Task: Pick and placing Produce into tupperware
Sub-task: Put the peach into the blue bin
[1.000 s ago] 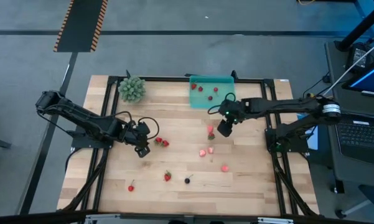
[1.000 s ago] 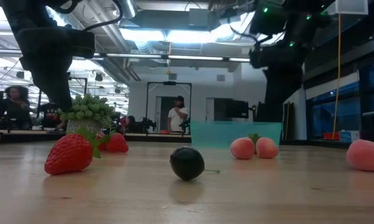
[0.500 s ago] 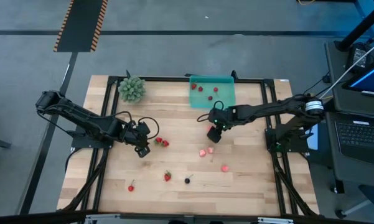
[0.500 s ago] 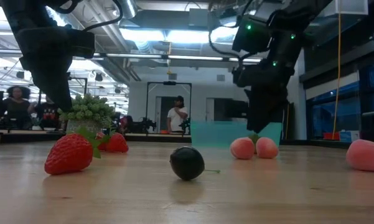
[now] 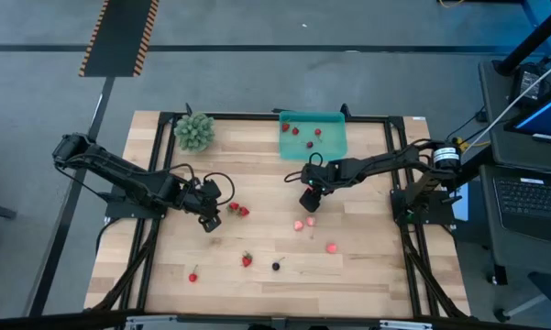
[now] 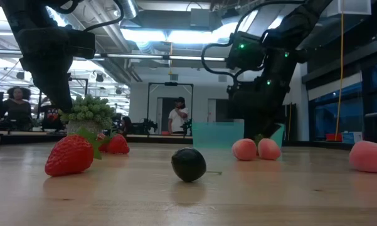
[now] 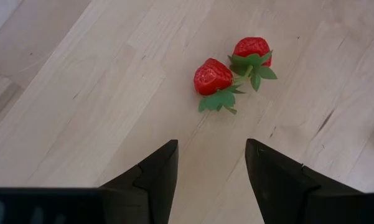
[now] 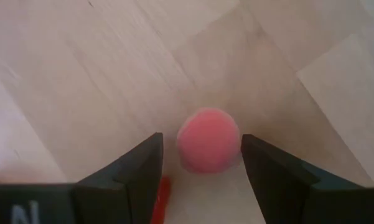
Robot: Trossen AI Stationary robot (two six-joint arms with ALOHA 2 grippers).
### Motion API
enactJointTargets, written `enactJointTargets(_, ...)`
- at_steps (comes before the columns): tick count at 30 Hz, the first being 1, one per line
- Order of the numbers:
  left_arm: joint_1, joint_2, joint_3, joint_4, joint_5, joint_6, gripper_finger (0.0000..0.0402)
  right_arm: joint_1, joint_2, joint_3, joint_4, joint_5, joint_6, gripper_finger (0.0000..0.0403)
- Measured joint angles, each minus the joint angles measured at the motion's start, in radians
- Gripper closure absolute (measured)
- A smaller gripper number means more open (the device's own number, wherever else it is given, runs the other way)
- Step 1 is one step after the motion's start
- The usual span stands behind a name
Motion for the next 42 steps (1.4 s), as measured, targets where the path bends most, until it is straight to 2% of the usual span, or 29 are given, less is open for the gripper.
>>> enactJointTargets(10,0.0,0.0,0.0,0.0,0.0,0.0,0.0223,0.001,0.021,0.002,0.027,0.037,-0.025,0.019)
enactJointTargets(19,0.0,0.0,0.0,0.0,0.0,0.0,0.0223,0.0,0.021,0.002,0.019,0.045,-0.052,0.0269)
enactJointTargets(23,-0.001,0.0,0.0,0.0,0.0,0.0,0.0223,-0.001,0.026,0.032,-0.021,0.033,-0.132,0.0298)
enactJointTargets(27,-0.001,0.0,0.0,0.0,0.0,0.0,0.0223,-0.004,0.009,0.08,-0.065,-0.009,-0.255,0.0304)
enactJointTargets(30,-0.001,0.0,0.0,0.0,0.0,0.0,0.0223,-0.006,-0.041,0.108,-0.082,-0.028,-0.323,0.0301)
enactJointTargets(37,0.0,0.0,0.0,0.0,0.0,0.0,0.0223,-0.014,-0.245,0.119,-0.108,-0.065,-0.426,0.0303)
enactJointTargets(42,0.0,0.0,0.0,0.0,0.0,0.0,0.0223,-0.014,-0.383,0.119,-0.114,-0.139,-0.5,0.0302)
